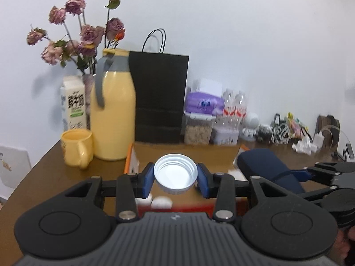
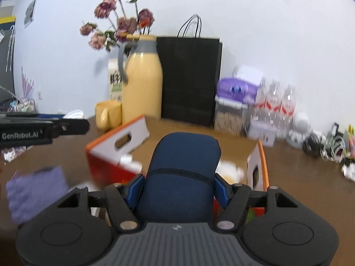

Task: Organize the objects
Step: 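Carry the navy pouch and white cap over the cardboard box, then open the left gripper to drop the cap while the right releases the pouch into the box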

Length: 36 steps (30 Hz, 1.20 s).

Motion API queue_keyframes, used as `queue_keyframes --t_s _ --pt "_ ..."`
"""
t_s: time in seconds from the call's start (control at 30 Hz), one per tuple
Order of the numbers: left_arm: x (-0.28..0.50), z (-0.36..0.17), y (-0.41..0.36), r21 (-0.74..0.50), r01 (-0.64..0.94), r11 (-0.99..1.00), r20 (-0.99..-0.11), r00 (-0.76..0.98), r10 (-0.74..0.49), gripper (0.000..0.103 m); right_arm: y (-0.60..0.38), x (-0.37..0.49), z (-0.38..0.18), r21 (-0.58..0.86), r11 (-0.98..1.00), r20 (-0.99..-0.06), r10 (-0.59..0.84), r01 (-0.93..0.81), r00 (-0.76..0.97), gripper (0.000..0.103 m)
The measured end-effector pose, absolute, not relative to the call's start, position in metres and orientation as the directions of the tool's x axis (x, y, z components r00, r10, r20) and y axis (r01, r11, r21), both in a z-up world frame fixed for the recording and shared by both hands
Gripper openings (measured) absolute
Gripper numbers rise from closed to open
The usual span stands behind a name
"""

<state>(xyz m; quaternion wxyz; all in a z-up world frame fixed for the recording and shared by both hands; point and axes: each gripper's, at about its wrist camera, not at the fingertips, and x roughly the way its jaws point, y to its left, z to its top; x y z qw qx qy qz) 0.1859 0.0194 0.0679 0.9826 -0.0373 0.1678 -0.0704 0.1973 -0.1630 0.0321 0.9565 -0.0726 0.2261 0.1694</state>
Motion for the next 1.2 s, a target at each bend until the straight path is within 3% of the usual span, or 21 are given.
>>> queue_keyframes --t_s 0.23,0.47,0.9,1.03,1.1,1.17,1.2 --pt "0.257 0.077 0.003 -0.102 0.090 0.991 -0.339 0.933 -0.120 0.041 -0.155 0.281 0.040 -0.032 0.942 -0.431 0.288 -0.333 0.855 0.064" --pt "0.316 0.052 0.009 -0.135 -0.022 0.991 -0.424 0.905 -0.038 0.041 -0.152 0.354 0.008 0.029 0.957 -0.509 0.264 -0.290 0.820 0.064" --pt "0.341 0.011 0.007 -0.099 -0.027 0.995 -0.571 0.820 -0.035 0.042 -0.152 0.370 -0.021 0.025 0.963 -0.575 0.234 -0.269 0.784 0.066" --pt "0.339 0.012 0.006 -0.088 -0.029 0.996 -0.570 0.821 -0.026 0.055 -0.154 0.368 -0.023 0.022 0.960 -0.592 0.237 -0.278 0.770 0.066" --pt "0.338 0.014 0.005 -0.080 -0.029 0.996 -0.562 0.827 -0.021 0.067 -0.155 0.366 -0.021 0.019 0.961 -0.587 0.233 -0.275 0.775 0.080" --pt "0.336 0.017 0.003 -0.071 -0.032 0.997 -0.554 0.833 -0.013 0.087 -0.156 0.361 -0.016 0.018 0.962 -0.569 0.234 -0.272 0.788 0.090" --pt "0.335 0.019 0.003 -0.070 -0.032 0.997 -0.545 0.838 -0.011 0.092 -0.157 0.359 -0.014 0.016 0.962 -0.560 0.234 -0.272 0.794 0.090"
